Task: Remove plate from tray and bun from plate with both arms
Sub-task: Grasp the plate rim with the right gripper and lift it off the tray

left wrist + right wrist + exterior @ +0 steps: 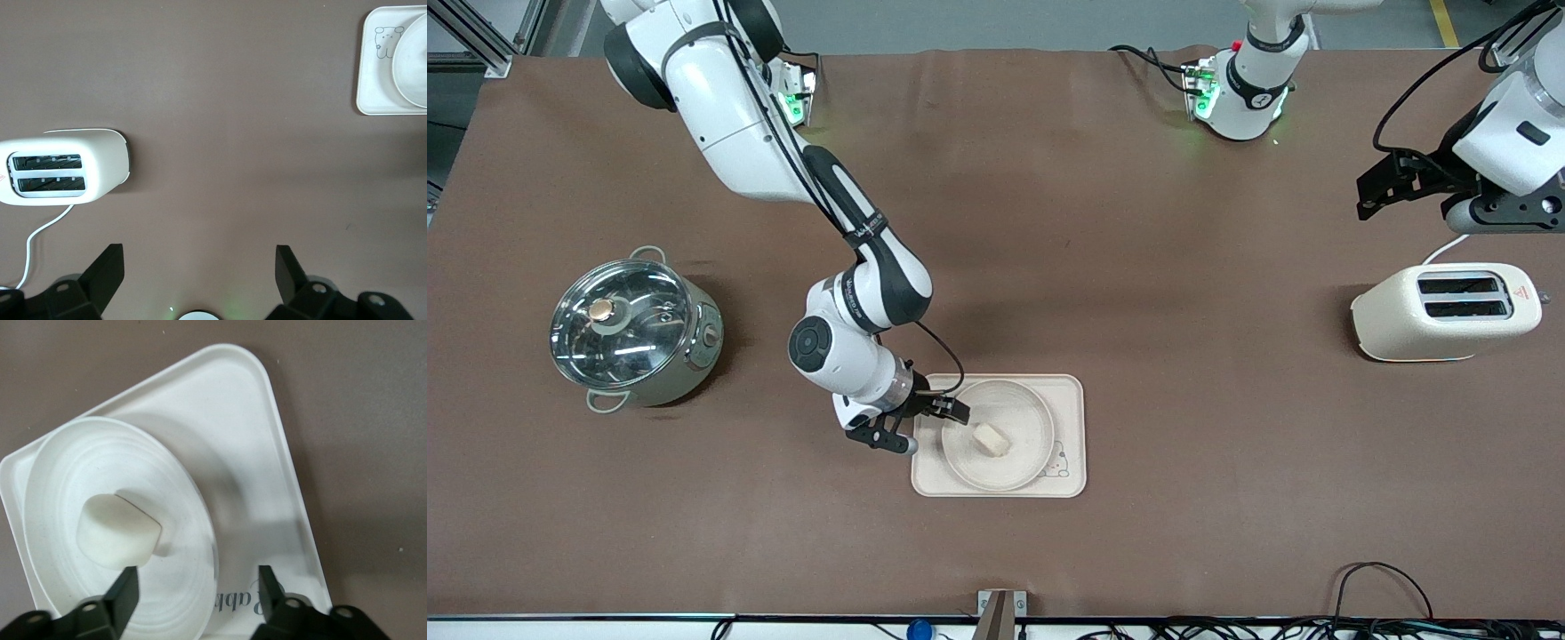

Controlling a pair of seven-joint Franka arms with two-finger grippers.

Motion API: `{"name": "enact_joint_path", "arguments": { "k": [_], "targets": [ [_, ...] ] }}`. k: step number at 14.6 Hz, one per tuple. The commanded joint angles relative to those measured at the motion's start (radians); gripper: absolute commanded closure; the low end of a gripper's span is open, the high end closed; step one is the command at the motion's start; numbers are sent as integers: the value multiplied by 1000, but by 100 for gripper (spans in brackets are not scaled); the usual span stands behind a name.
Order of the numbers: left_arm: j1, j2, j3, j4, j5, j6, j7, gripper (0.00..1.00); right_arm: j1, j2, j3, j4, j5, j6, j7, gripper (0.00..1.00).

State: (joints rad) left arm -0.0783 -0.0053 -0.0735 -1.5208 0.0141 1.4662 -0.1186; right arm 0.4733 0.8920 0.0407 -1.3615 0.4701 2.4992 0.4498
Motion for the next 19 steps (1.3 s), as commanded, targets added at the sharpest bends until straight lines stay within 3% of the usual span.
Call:
{"name": "enact_joint_path", "arguments": {
  "k": [1,6,14,19],
  "targets": [
    [0,8,0,11,-17,-3,-1,0,-7,4,4,10,13,-8,-5,45],
    [-1,8,-2,14,-46,-3,0,0,-10,22,2,8,9,-3,-39,52],
    [-15,13,-5,25,-49,-4,10,0,-9,39,2,8,12,-2,-33,96],
    [-17,11,-9,42,-48,-10,13,0,-12,42,4,10,13,-2,-28,99]
  ]
}}
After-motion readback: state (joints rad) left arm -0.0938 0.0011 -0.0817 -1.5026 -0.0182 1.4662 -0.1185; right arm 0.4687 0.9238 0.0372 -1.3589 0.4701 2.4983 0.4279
